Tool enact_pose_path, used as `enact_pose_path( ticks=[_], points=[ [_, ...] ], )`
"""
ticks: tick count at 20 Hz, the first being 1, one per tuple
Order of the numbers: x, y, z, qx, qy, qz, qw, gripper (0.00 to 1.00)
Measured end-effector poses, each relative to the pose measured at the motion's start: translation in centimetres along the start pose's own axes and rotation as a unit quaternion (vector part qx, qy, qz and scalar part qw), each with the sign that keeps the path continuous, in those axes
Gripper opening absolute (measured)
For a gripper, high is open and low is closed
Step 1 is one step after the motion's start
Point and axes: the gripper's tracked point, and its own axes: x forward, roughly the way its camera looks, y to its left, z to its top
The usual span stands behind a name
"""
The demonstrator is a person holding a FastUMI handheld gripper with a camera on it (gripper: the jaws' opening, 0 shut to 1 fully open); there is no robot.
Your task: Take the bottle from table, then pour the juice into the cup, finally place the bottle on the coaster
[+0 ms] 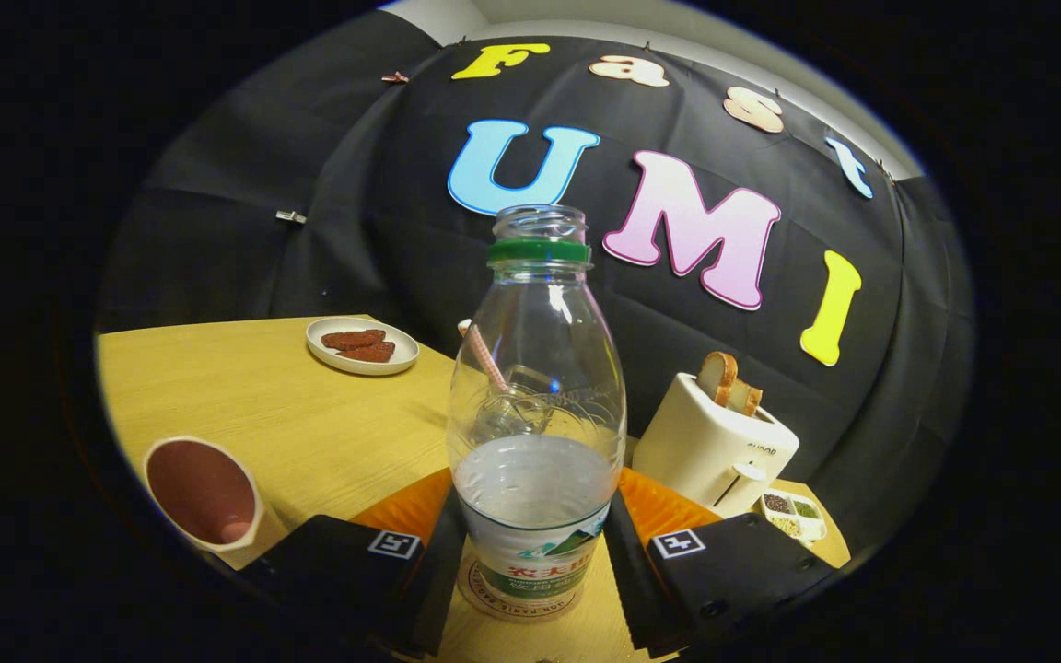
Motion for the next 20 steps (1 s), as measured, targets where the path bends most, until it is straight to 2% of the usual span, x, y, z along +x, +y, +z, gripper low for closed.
enact_pose_path(
  ticks=[7, 10, 13, 17, 20],
  points=[
    [0.1, -1.1, -0.7, 0.055, 0.002, -0.008, 0.998, 0.77],
    [0.1, -1.8, -1.5, 0.054, 0.013, -0.022, 0.998, 0.79],
    [0.0, -1.5, -2.7, 0.073, 0.032, -0.015, 0.997, 0.83],
    [-0.4, -0.8, -2.6, 0.084, 0.039, -0.002, 0.996, 0.96],
    [-0.6, -0.2, -2.2, 0.085, 0.035, 0.007, 0.996, 0.98]
  ],
)
